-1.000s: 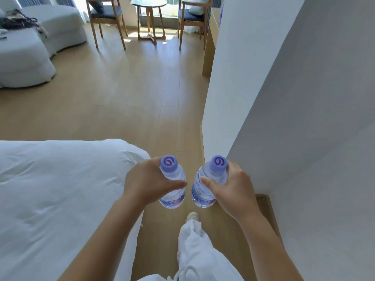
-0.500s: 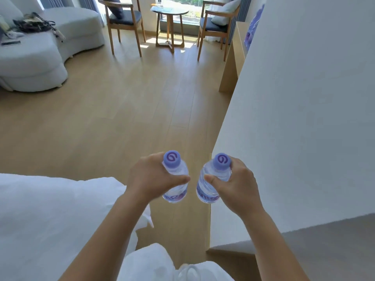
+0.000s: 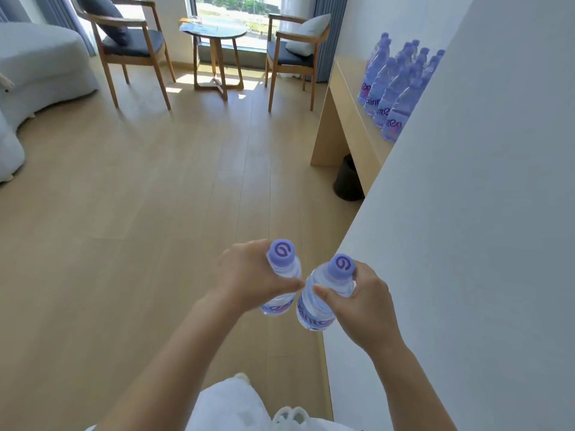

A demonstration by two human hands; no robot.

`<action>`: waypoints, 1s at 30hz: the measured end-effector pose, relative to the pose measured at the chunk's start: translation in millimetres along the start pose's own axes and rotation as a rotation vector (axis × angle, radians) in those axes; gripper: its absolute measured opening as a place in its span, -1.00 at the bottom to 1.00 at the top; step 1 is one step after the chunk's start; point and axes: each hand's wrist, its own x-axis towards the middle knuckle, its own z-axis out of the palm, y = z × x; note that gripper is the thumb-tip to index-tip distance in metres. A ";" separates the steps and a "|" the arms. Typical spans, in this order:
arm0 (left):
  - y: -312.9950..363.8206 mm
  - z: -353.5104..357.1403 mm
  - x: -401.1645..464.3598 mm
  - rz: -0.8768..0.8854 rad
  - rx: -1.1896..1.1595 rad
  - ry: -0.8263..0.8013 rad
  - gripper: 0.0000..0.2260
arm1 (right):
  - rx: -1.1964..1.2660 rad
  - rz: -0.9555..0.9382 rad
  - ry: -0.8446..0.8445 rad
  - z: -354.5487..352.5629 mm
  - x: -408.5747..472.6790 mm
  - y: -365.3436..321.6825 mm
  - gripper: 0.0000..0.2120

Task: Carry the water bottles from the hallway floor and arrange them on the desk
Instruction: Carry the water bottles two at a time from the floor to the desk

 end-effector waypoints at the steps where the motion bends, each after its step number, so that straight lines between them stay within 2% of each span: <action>1: -3.6 -8.4 21.6 0.005 0.001 -0.003 -0.65 | 0.012 0.004 0.022 5.1 18.0 -6.6 -0.68; 14: -17.1 -51.3 283.7 0.065 0.012 -0.043 -0.63 | 0.007 0.013 0.147 44.3 258.9 -41.3 -0.70; 20: 2.1 -55.8 424.0 0.077 0.009 -0.045 -0.62 | -0.009 0.000 0.172 41.5 401.1 -50.8 -0.75; 30: 34.5 -66.9 628.7 0.137 -0.057 -0.067 -0.71 | 0.004 0.005 0.247 32.0 600.0 -70.2 -0.78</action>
